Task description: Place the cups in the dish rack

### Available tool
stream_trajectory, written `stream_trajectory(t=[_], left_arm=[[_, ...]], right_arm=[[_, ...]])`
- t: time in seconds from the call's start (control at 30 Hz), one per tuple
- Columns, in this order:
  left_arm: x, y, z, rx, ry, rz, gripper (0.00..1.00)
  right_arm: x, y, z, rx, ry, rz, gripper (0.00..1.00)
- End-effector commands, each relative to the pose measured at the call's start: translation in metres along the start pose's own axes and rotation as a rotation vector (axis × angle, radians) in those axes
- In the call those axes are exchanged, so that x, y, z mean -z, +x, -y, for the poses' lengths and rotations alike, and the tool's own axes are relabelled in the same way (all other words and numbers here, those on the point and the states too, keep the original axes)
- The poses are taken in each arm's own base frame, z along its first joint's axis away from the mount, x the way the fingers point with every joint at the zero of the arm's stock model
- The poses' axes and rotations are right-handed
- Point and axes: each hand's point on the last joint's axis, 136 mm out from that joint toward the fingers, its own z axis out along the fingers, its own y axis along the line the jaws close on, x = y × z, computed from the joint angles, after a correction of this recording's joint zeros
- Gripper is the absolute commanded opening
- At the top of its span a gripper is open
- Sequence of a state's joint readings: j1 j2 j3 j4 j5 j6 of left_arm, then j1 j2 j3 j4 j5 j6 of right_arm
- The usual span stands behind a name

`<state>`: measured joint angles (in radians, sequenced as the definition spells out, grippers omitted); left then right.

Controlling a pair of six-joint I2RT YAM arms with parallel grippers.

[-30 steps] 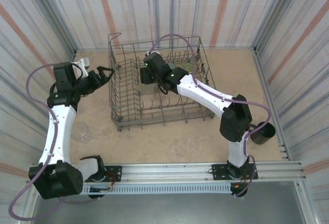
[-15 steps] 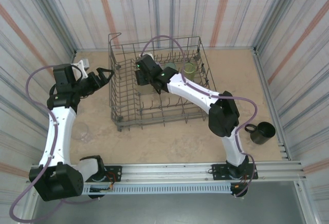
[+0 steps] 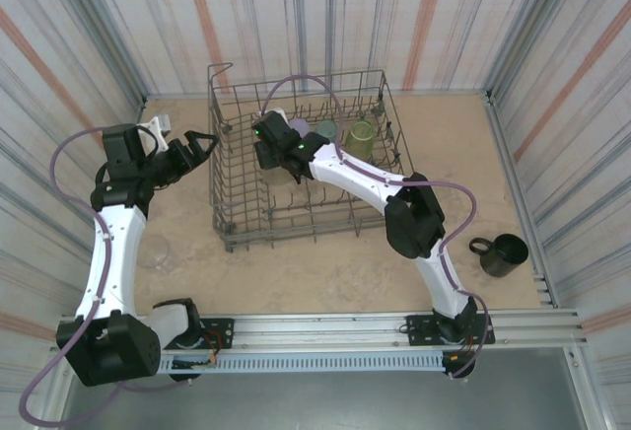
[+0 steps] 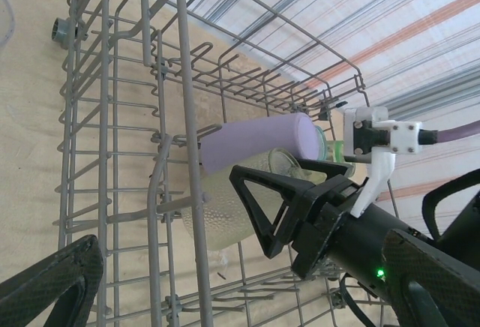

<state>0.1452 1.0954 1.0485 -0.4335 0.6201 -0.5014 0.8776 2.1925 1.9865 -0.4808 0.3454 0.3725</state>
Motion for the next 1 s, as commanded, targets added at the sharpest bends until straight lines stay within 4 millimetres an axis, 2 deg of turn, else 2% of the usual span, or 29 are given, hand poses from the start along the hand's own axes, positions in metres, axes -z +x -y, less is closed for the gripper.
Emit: stream_trajectory(t=[0.0, 0.17, 0.3, 0.5, 0.57, 0.67, 0.7, 0.97], left_arm=[[0.003, -0.002, 0.001, 0.003, 0.019, 0.019, 0.99], [0.004, -0.003, -0.001, 0.014, 0.015, 0.025, 0.99], [0.006, -0.004, -0.001, 0.017, 0.017, 0.031, 0.99], [0.006, -0.004, -0.002, 0.02, 0.019, 0.032, 0.99], [0.006, -0.004, -0.001, 0.02, 0.022, 0.032, 0.99], [0.006, -0.004, -0.001, 0.019, 0.023, 0.034, 0.99], [0.006, -0.004, -0.001, 0.019, 0.023, 0.034, 0.99], [0.006, -0.005, -0.002, 0.022, 0.021, 0.038, 0.99]], right_arm=[[-0.005, -0.002, -0.001, 0.021, 0.026, 0.008, 0.55], [-0.014, 0.005, -0.001, 0.016, 0.031, -0.008, 0.57], [-0.018, 0.011, -0.003, 0.003, 0.024, -0.023, 0.64], [-0.018, 0.016, -0.005, -0.031, 0.013, -0.041, 0.83], [-0.017, 0.016, -0.005, -0.043, 0.011, -0.045, 0.92], [-0.012, 0.015, -0.007, -0.059, 0.003, -0.045, 0.96], [-0.01, 0.014, -0.008, -0.063, -0.002, -0.041, 1.0], [0.022, -0.01, -0.01, -0.111, -0.043, 0.015, 0.99]])
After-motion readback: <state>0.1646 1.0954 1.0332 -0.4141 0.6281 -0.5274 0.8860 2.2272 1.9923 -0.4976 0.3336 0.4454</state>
